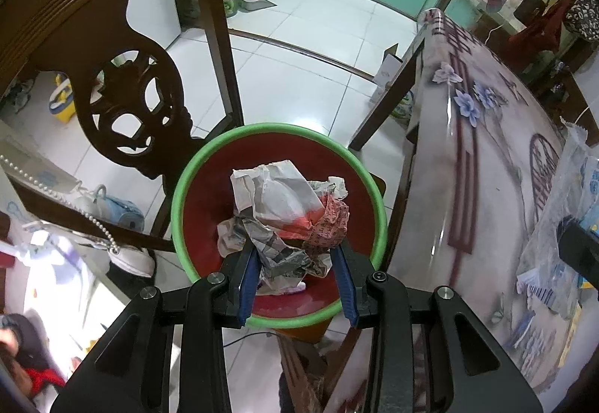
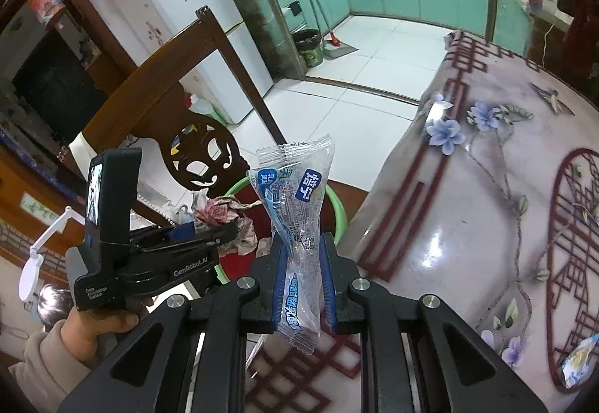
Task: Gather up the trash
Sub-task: 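Open the left tool over the bucket while the right tool drops the plastic bag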
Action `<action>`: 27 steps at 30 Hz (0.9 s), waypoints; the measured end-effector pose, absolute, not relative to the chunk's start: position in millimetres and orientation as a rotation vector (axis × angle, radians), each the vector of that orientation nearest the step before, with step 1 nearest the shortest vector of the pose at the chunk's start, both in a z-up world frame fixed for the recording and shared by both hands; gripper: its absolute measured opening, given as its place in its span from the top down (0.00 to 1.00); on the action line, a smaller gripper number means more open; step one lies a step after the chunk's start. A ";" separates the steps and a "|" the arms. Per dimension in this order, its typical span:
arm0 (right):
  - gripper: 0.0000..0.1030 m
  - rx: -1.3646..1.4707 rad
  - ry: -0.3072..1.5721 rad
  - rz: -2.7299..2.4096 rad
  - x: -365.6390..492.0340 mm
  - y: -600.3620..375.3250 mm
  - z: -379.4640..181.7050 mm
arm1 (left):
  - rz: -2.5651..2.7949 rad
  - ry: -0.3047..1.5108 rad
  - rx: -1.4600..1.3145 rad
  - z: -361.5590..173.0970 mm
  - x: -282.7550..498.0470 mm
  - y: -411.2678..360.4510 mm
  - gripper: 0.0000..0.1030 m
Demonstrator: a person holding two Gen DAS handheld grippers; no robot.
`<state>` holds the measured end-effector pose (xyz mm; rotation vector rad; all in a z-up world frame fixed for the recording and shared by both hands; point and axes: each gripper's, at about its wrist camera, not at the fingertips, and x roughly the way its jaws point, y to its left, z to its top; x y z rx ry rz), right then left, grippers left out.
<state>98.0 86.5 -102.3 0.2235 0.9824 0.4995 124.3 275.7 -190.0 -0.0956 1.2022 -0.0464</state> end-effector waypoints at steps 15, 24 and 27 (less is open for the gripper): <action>0.85 0.207 1.027 0.539 119.7 107.6 -114.6 | -0.012 1.221 -0.091 -198.9 137.9 284.6 0.66; 0.85 0.201 1.036 0.559 126.0 112.8 -117.9 | 0.002 1.224 -0.094 -200.3 145.4 287.5 0.66; 0.85 0.205 1.038 0.571 127.2 112.9 -119.2 | 0.003 1.227 -0.092 -201.3 146.4 286.2 0.66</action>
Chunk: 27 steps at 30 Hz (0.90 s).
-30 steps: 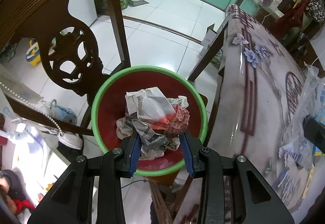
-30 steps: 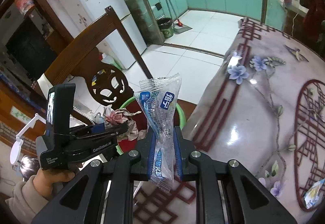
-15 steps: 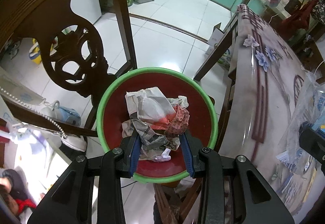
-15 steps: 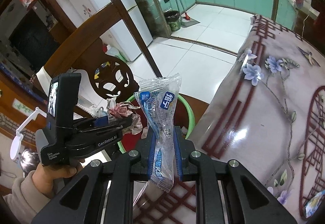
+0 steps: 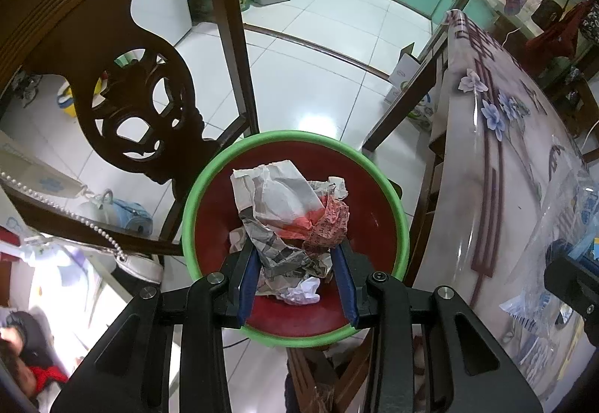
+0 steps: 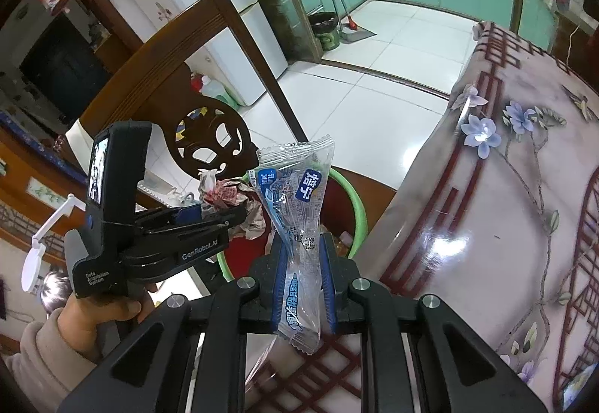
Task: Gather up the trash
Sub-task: 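Open the left tool over the bucket while the right tool drops the plastic bag, then grasp crumpled floral paper with the right tool while the left grasps a blue-white snack bag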
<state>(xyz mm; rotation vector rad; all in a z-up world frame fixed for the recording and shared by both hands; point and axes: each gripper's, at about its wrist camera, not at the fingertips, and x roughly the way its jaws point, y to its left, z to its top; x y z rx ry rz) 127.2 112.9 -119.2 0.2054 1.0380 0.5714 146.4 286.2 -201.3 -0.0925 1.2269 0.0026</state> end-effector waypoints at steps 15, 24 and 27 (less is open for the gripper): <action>0.44 0.235 0.962 0.562 121.8 103.0 -110.4 | 0.064 1.188 -0.089 -189.8 144.7 291.5 0.23; 0.44 0.255 0.932 0.435 92.6 39.8 -107.1 | -0.047 1.167 -0.050 -177.6 129.1 254.7 0.23; 0.44 0.230 0.928 0.321 70.4 -8.9 -113.1 | -0.102 1.171 0.005 -176.7 123.6 227.6 0.23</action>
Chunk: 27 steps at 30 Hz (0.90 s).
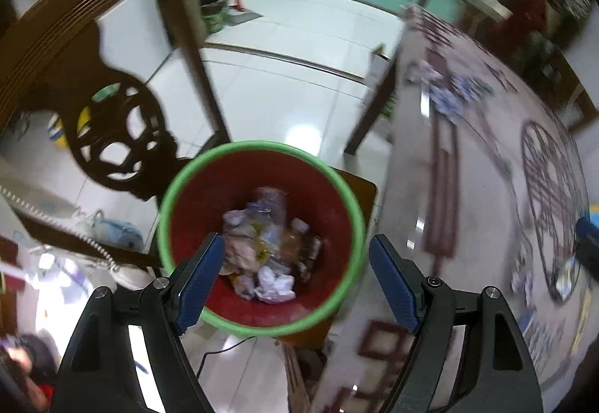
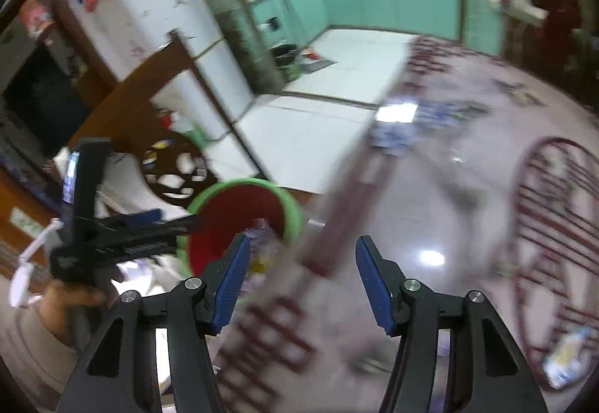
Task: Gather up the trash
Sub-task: 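Grasp crumpled floral paper with the right tool while the left grasps a blue-white snack bag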
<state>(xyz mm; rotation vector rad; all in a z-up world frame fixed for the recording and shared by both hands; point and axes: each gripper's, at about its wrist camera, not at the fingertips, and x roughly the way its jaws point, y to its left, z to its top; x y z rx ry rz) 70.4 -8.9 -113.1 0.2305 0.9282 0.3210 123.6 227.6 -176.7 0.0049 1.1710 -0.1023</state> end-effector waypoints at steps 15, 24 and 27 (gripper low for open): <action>0.43 0.266 1.033 -0.309 -2.7 -377.4 -170.7 | -0.411 1.172 0.133 -161.6 55.8 32.8 0.23; 0.47 0.402 1.150 -0.243 24.1 -456.1 -260.3 | -0.622 1.189 0.198 -164.8 10.7 -104.8 0.23; 0.68 0.457 1.096 -0.195 18.9 -465.7 -262.1 | -0.680 1.205 0.216 -176.6 7.4 -145.9 0.23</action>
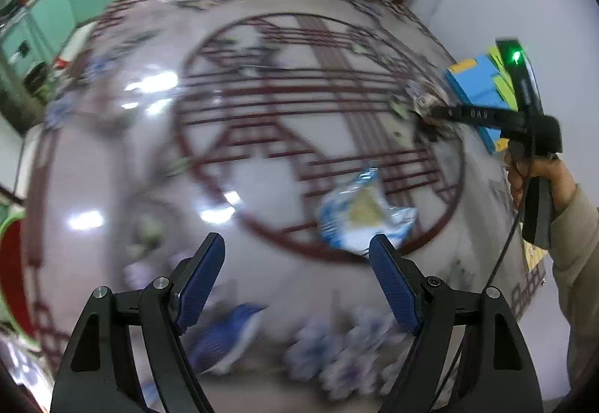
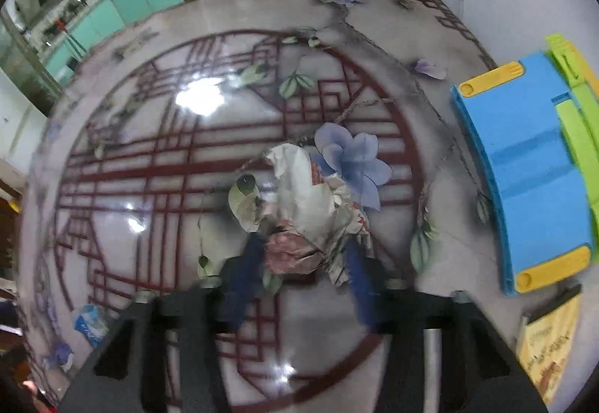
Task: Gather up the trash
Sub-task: 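Grasp crumpled floral paper with the right tool while the left grasps a blue-white snack bag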
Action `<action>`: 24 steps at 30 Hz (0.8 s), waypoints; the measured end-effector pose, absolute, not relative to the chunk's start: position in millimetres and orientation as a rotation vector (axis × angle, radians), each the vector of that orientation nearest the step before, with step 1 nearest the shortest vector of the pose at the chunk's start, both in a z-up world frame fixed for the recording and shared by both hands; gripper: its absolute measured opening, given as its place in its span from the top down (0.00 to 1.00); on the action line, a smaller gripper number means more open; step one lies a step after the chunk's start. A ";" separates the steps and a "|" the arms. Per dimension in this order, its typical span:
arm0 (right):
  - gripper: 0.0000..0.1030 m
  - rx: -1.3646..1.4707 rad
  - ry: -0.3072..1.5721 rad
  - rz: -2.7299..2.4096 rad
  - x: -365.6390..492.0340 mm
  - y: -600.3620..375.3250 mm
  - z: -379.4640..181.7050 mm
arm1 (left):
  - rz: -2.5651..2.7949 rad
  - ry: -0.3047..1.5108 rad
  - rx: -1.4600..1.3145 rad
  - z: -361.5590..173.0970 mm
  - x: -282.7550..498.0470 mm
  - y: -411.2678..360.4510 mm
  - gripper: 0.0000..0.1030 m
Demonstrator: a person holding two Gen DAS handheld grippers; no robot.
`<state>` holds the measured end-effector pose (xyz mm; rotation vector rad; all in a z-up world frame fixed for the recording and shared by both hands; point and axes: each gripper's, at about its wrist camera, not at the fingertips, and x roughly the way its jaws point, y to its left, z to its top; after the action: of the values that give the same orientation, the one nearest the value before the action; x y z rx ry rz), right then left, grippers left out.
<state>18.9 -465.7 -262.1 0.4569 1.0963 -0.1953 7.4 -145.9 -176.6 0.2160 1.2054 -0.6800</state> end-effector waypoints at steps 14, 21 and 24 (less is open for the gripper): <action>0.84 0.517 0.963 -0.084 -8.1 -463.6 -230.4 | -0.694 1.389 0.157 -233.0 11.5 -217.7 0.78; 0.84 0.543 0.950 -0.066 -10.2 -464.4 -232.4 | -0.676 1.344 0.191 -220.7 8.6 -217.2 0.93; 0.84 0.554 0.942 -0.069 -11.5 -463.9 -231.3 | -0.660 1.305 0.204 -209.7 9.5 -215.4 0.94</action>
<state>-11.5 -463.9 -231.3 0.5539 0.9425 -0.0689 9.5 -215.4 -209.7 0.2038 1.3049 -0.6598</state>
